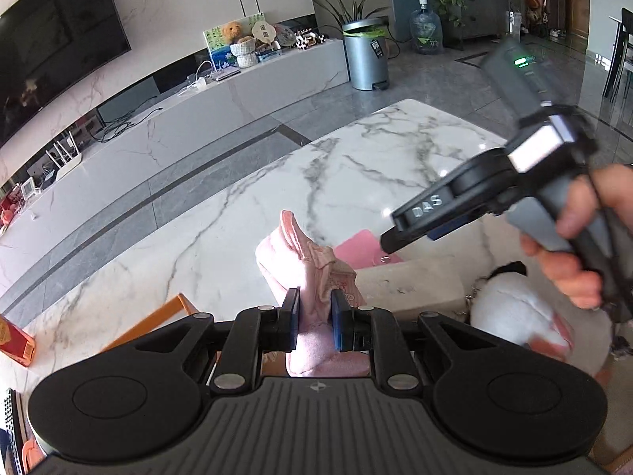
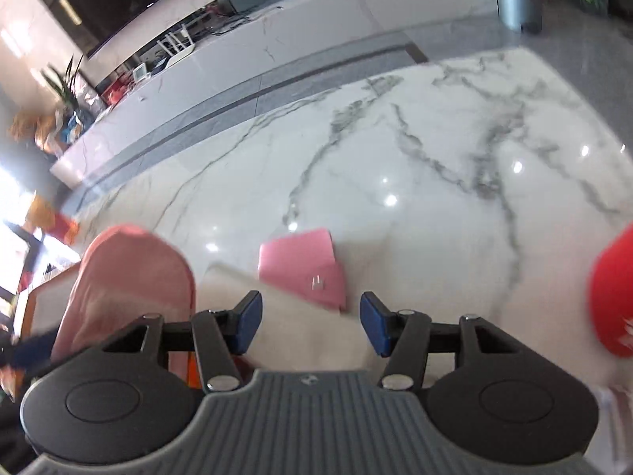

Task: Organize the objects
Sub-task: 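Grasp the pink leather wallet with the right gripper while the left holds the pouch, then carry both items into the orange box while the left gripper releases the pouch, then lower the pink wallet into the box and open the right gripper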

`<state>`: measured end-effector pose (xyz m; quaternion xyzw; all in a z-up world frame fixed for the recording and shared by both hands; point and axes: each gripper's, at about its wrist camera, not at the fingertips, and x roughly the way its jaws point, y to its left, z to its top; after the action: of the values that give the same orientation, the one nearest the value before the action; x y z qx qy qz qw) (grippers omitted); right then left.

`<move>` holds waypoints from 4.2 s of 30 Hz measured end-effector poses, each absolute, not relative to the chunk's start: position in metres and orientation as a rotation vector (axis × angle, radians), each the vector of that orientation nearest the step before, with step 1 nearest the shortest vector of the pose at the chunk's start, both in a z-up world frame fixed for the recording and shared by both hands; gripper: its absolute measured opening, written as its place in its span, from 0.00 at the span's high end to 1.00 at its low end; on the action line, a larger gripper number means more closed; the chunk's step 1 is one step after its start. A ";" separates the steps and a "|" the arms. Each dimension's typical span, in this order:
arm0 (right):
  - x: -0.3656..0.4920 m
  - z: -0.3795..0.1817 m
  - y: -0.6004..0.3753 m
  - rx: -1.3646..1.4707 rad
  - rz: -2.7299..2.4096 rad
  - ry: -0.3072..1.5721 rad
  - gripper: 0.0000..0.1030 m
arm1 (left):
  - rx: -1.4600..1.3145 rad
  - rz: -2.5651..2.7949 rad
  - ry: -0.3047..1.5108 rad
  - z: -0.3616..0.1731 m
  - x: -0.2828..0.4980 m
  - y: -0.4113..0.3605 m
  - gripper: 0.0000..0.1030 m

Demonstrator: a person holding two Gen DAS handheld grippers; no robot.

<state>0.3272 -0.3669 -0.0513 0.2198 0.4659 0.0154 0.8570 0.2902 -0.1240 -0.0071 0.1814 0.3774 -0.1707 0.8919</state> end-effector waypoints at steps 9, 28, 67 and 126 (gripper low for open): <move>0.359 -0.098 -0.371 0.566 0.051 1.059 0.43 | 0.352 -0.355 0.808 -0.015 0.303 -0.116 0.81; 0.332 -0.032 -0.335 0.236 -0.058 0.889 0.66 | 0.280 -0.330 0.785 0.003 0.287 -0.101 0.81; 0.189 -0.018 -0.074 0.013 0.278 1.108 0.66 | 0.386 -0.139 0.890 -0.021 0.120 0.030 0.81; 0.189 -0.051 -0.059 0.470 0.515 1.162 0.74 | -0.085 -0.101 0.883 -0.011 0.091 0.122 0.40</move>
<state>0.1887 -0.0590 -0.0514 0.2173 0.5374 0.2383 0.7792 0.0913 0.1217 -0.0109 -0.0413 0.4272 -0.0487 0.9019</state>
